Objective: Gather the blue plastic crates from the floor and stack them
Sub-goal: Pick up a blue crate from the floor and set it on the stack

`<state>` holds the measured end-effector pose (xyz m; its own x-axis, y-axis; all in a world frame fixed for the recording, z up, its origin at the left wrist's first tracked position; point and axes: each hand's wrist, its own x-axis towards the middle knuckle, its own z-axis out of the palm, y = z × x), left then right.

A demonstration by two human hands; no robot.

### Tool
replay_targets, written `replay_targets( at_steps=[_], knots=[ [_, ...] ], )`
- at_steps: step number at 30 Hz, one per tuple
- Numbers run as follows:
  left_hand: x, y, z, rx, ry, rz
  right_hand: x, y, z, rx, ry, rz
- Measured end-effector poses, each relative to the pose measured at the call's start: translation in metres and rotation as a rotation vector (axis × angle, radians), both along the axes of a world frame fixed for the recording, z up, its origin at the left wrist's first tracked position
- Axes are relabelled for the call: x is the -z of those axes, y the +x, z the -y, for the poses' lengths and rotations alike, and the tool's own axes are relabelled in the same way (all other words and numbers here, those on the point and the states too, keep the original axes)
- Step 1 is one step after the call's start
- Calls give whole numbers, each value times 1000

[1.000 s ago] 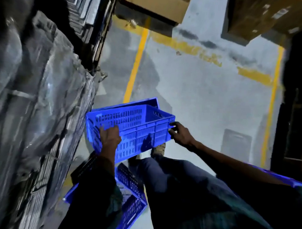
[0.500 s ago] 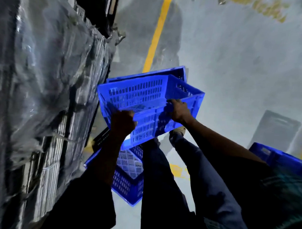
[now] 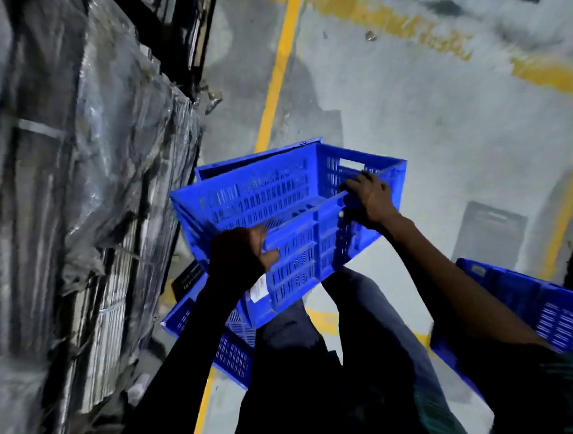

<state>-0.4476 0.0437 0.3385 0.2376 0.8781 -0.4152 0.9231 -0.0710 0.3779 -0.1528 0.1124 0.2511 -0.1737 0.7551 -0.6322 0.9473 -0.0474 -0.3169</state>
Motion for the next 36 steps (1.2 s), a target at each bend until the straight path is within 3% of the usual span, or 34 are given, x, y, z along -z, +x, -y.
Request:
replay_targets(
  at_steps=[8,13,20,24,27,29,33,36],
  knots=[
    [-89,-16,26,214,303,64,-144,10,71,89,236,94],
    [-116,-21,29,199,433,243,-199,19,119,83,326,139],
    [-154,36,3,289,347,280,-248,66,155,120,562,239],
    [-176,87,1,21,172,596,-265,105,188,118,589,368],
    [-178,145,-8,-108,301,501,-286,153,220,136,673,439],
    [-182,192,-15,-186,151,441,-305,189,245,187,759,451],
    [-197,276,-14,-264,-354,606,-334,244,289,239,890,483],
    [-200,329,-5,-274,-416,663,-343,279,315,307,900,552]
  ],
)
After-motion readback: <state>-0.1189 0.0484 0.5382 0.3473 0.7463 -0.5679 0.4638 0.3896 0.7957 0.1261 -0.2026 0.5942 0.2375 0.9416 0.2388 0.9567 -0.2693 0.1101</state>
